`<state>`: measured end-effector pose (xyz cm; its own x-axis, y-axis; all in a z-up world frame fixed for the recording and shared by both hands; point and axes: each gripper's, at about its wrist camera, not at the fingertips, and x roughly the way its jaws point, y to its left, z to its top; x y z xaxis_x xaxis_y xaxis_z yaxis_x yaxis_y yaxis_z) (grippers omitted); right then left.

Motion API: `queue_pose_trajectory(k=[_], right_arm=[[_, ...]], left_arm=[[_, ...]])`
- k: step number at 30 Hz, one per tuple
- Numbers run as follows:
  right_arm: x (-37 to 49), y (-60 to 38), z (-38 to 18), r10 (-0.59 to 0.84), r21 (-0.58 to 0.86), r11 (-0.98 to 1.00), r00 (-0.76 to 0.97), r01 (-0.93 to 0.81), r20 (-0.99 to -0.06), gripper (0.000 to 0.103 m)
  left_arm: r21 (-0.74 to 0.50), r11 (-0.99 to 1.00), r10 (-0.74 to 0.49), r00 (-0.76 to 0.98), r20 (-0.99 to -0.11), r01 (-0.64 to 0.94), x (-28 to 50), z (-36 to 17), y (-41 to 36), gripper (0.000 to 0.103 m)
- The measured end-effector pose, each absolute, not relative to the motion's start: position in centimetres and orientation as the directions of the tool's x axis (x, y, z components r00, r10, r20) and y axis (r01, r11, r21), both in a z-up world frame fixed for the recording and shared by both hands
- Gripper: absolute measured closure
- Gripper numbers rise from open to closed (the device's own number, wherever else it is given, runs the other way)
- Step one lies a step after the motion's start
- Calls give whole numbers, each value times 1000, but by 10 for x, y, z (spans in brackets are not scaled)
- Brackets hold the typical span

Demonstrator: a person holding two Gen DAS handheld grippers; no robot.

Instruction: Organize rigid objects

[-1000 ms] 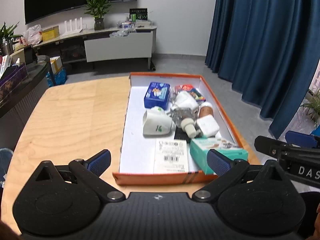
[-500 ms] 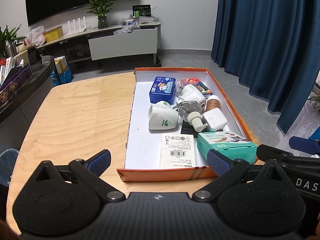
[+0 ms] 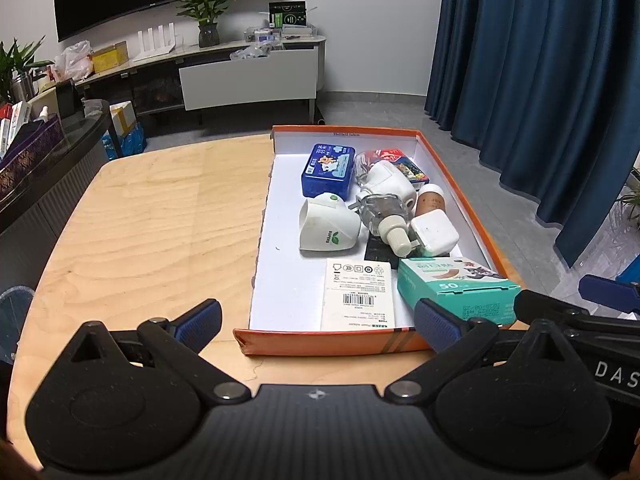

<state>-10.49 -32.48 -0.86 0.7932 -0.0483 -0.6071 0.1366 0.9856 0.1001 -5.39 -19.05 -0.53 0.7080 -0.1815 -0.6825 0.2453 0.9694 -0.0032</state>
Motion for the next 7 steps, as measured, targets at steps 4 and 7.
queue_pose_trajectory(k=[4, 7], right_arm=[[-105, -324, -9, -49, 98, 986, 793, 136, -608, 17], [-105, -325, -9, -49, 98, 986, 792, 136, -609, 17]], left_arm=[[-5, 969, -186, 712, -677, 249, -55, -5, -190, 0], [-9, 968, -192, 712, -675, 252, -54, -5, -189, 0]])
